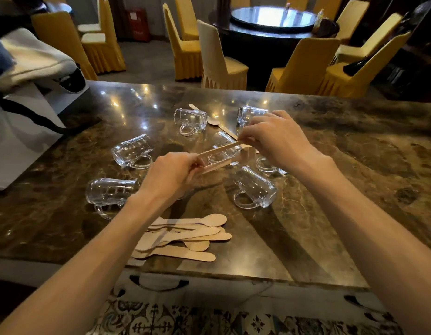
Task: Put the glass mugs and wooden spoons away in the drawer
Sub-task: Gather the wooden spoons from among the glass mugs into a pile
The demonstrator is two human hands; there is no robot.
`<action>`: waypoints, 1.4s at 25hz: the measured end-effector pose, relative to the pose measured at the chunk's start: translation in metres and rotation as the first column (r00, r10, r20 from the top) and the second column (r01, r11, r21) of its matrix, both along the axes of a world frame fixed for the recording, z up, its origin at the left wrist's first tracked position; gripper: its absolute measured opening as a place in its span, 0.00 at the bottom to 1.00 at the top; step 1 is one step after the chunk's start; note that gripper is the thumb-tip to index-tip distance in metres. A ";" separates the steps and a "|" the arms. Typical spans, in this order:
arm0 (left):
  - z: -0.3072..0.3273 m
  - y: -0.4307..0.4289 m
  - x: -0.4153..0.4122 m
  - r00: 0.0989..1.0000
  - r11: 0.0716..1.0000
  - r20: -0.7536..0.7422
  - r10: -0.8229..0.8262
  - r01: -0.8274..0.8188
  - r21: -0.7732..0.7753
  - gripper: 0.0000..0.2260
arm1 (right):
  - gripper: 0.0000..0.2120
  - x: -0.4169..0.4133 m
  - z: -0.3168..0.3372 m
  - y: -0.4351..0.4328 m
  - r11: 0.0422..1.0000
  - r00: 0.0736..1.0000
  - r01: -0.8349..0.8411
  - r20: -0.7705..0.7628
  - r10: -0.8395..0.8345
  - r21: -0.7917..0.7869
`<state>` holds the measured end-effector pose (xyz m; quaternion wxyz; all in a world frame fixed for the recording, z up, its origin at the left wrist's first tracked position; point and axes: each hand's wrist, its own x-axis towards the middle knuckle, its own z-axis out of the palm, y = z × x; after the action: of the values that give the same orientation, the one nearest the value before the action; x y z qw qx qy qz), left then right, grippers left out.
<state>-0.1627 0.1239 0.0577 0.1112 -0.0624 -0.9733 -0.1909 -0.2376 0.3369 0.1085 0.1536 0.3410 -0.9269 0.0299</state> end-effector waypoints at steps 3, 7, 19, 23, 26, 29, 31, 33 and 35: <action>0.007 -0.017 0.013 1.000 0.998 -0.002 -0.023 0.023 0.060 0.06 | 0.10 0.024 0.000 -0.006 0.999 0.999 -0.026 0.036 0.027 -0.041; 0.016 -0.040 0.035 0.998 0.996 0.038 -0.053 0.051 0.069 0.07 | 0.11 0.055 -0.002 -0.018 0.995 0.997 -0.060 0.042 0.063 -0.073; -0.012 -0.082 0.063 0.970 0.994 0.229 -0.087 0.068 0.086 0.06 | 0.10 0.140 -0.064 -0.064 0.993 0.993 -0.048 0.102 0.059 -0.103; -0.020 -0.081 0.067 0.989 0.998 0.138 -0.060 0.062 -0.010 0.07 | 0.07 0.153 -0.085 -0.072 0.993 0.992 -0.006 0.121 0.021 -0.122; -0.028 -0.076 0.073 0.994 0.984 0.033 -0.101 0.105 -0.142 0.08 | 0.07 0.156 -0.091 -0.074 0.989 0.994 0.016 0.112 0.000 -0.147; -0.033 -0.074 0.078 0.990 0.970 0.008 -0.143 0.141 -0.198 0.09 | 0.09 0.155 -0.092 -0.074 0.987 0.996 0.009 0.092 0.006 -0.158; -0.033 -0.074 0.080 0.987 0.970 0.009 -0.159 0.158 -0.187 0.10 | 0.09 0.154 -0.093 -0.074 0.989 0.997 0.009 0.081 0.003 -0.150; -0.033 -0.073 0.080 0.986 0.970 0.034 -0.161 0.165 -0.176 0.10 | 0.09 0.154 -0.095 -0.074 0.988 0.997 0.005 0.082 0.008 -0.153; -0.033 -0.074 0.079 0.987 0.974 0.061 -0.151 0.159 -0.162 0.09 | 0.09 0.154 -0.097 -0.074 0.987 0.996 0.001 0.087 0.013 -0.160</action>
<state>-0.0842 0.0502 0.0246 0.0667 -0.1424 -0.9804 -0.1184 -0.0832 0.2632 0.0111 0.1394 0.3288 -0.9264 0.1195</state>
